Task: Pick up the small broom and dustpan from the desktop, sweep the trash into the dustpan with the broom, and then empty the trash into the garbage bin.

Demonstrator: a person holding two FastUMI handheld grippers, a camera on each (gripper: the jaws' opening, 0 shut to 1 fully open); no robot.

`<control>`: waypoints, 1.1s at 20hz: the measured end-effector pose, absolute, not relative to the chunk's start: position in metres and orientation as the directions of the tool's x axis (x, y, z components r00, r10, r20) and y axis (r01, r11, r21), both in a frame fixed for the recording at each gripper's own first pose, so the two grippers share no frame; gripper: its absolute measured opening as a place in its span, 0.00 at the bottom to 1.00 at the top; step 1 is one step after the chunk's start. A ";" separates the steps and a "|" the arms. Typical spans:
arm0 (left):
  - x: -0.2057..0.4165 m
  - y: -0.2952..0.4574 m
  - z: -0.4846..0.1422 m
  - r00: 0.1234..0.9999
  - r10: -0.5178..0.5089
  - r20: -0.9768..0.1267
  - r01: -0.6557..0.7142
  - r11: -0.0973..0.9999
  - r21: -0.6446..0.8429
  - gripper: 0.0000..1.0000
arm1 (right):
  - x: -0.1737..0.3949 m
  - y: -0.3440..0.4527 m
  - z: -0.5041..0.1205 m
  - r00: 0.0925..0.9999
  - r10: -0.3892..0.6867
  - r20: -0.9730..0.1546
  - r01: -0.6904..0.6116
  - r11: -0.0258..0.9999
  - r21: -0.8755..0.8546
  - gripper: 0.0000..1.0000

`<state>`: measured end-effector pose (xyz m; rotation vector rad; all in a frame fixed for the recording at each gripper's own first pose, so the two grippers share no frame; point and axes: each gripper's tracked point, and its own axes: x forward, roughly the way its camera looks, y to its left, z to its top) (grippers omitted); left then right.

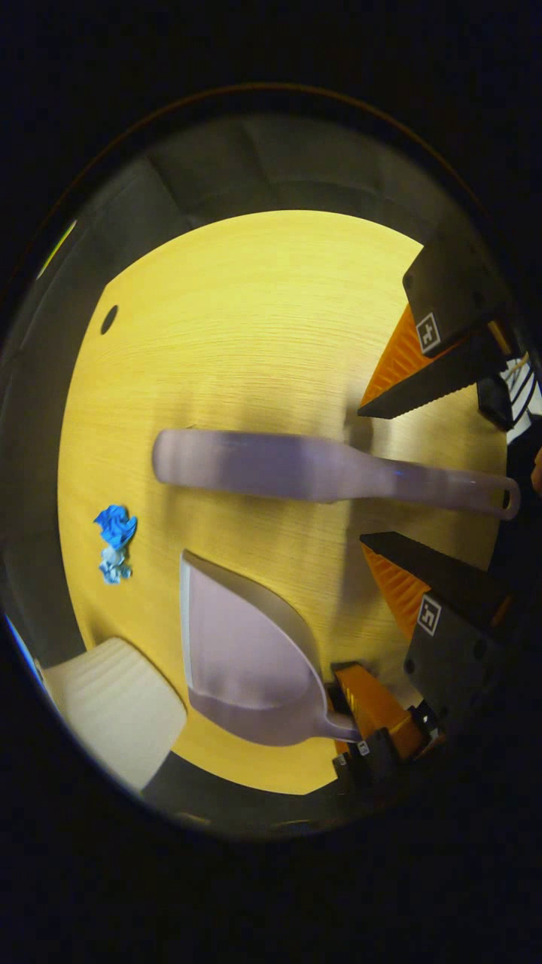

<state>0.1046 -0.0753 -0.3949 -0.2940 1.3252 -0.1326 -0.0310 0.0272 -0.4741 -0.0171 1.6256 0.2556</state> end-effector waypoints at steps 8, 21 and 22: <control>0.104 -0.067 -0.393 0.211 -0.325 -0.922 0.024 0.945 -0.328 0.32 | -0.035 0.032 -0.491 -0.127 0.114 -0.985 -0.031 0.992 0.118 0.40; 0.106 -0.018 -0.392 0.134 -0.237 -0.962 0.170 0.962 -0.213 0.29 | 0.121 0.021 -0.507 -0.073 0.100 -0.992 -0.174 0.978 0.112 0.29; 0.106 -0.017 -0.392 0.123 -0.239 -0.963 0.170 0.961 -0.216 0.30 | 0.139 0.025 -0.510 -0.072 0.100 -0.992 -0.201 0.973 0.113 0.29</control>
